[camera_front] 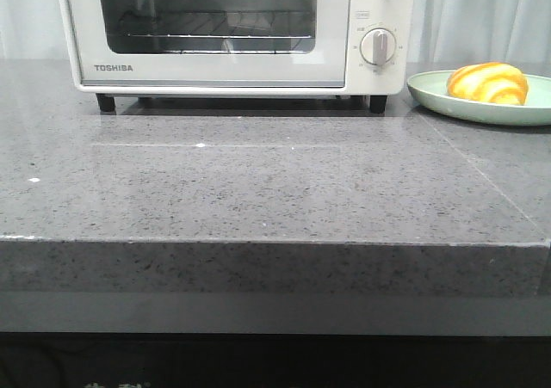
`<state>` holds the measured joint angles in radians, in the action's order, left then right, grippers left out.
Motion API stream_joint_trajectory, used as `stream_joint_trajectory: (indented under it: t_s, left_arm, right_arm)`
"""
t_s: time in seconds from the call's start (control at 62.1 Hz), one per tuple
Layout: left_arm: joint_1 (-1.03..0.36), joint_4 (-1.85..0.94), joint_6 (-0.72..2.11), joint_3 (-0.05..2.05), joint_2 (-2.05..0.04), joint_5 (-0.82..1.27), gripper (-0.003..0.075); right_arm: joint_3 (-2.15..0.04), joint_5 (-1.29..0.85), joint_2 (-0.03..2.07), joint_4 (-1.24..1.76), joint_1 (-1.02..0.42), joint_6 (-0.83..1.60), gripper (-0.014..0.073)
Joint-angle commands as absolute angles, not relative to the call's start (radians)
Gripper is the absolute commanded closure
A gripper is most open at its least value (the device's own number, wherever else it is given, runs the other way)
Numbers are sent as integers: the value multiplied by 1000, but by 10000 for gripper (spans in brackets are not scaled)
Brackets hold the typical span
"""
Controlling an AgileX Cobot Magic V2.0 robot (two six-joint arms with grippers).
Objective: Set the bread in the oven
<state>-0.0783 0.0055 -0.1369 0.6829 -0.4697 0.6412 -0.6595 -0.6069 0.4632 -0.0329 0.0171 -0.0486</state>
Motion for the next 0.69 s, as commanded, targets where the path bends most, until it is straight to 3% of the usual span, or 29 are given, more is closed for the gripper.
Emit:
stream_joint_trajectory:
  t_s: [0.0,0.209,0.29,0.419,0.515,0.596,0.676]
  left_arm:
    - [-82,0,-134,714,-518,577,738]
    - [-82,0,-118,714,-567,573,738]
    - [-82,8,-116,714,-567,573,738]
    - [-82,7,-116,714,-567,569,738]
    - [-82,7,-116,714,-567,567,738]
    - [-82,7,-116,714,-567,565,738]
    - [-82,7,-116,714,-567,565,738]
  right_arm:
    - [-693,-542,514,-46,19,-44,711]
    - [-693,-576,574,-47,19,-44,710]
    - [-693,-587,582,-54,19,-44,666]
    - [-693,-585,583,-58,19,-44,407]
    - [-693,-578,583,-58,19,-44,126]
    - [-693,-578,583,-58,19,-44,13]
    - [-693,-578,583,-58,19,-44,-13]
